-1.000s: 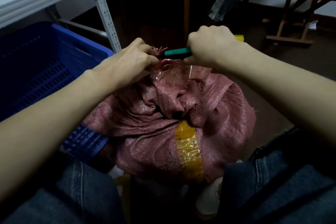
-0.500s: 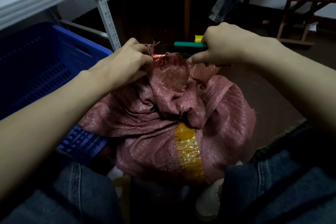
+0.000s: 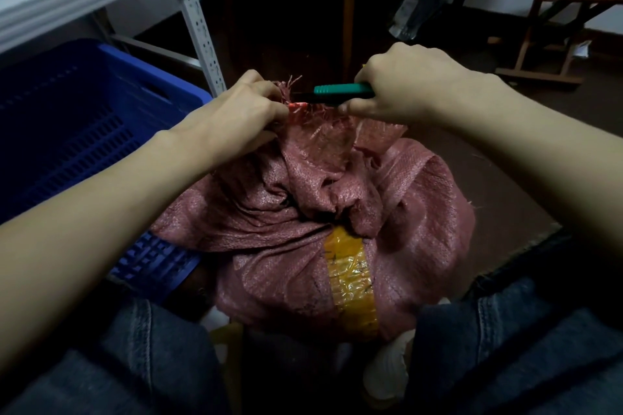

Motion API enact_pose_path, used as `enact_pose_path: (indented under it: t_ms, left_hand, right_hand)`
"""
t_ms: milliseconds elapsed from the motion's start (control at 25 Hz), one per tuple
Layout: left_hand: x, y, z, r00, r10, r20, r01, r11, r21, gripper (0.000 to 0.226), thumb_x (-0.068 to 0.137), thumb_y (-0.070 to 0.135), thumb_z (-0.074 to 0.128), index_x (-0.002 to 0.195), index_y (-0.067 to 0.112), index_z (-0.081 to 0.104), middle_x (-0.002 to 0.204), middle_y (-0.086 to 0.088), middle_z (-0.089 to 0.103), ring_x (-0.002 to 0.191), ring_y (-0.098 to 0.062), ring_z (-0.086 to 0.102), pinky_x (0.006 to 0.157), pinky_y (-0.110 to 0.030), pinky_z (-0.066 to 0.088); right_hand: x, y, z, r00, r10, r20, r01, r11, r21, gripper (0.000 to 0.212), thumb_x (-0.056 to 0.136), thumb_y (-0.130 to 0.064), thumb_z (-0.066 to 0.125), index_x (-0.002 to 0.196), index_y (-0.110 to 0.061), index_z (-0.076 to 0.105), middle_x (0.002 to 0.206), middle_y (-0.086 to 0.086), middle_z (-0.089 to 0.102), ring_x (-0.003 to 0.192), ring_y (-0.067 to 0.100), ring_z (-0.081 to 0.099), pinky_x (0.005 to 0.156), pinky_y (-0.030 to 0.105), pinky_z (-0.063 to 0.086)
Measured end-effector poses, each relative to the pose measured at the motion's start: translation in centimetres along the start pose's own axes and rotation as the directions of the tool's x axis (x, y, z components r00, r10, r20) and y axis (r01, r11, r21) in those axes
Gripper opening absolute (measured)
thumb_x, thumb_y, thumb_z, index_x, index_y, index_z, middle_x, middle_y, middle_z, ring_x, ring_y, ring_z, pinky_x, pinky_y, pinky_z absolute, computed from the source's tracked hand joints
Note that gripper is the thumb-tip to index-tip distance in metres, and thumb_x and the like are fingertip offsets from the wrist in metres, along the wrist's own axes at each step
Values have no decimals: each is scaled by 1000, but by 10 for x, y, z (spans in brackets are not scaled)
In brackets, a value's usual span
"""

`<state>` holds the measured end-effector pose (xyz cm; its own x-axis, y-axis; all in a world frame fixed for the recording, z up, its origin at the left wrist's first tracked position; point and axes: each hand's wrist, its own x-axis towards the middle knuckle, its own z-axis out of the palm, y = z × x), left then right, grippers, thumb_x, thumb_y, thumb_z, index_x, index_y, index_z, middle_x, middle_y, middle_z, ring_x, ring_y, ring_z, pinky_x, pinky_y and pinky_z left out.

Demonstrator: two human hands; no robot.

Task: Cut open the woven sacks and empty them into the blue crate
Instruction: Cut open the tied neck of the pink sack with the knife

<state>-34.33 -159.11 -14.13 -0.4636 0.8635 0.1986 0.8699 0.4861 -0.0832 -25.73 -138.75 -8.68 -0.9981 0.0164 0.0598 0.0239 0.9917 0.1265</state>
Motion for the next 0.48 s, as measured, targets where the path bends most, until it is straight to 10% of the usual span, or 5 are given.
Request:
enact_pose_path:
  t_ms: [480]
  left_hand:
    - [0, -3, 0, 1000, 1, 1, -1, 1000, 21, 25, 75, 12, 73, 99, 7, 67, 113, -19, 59, 104, -37, 48, 89, -49, 45]
  right_hand:
    - [0, 2, -2, 1000, -23, 1, 23, 1000, -15, 49, 87, -57, 52, 119, -21, 62, 107, 15, 61, 102, 37, 58, 71, 34, 36]
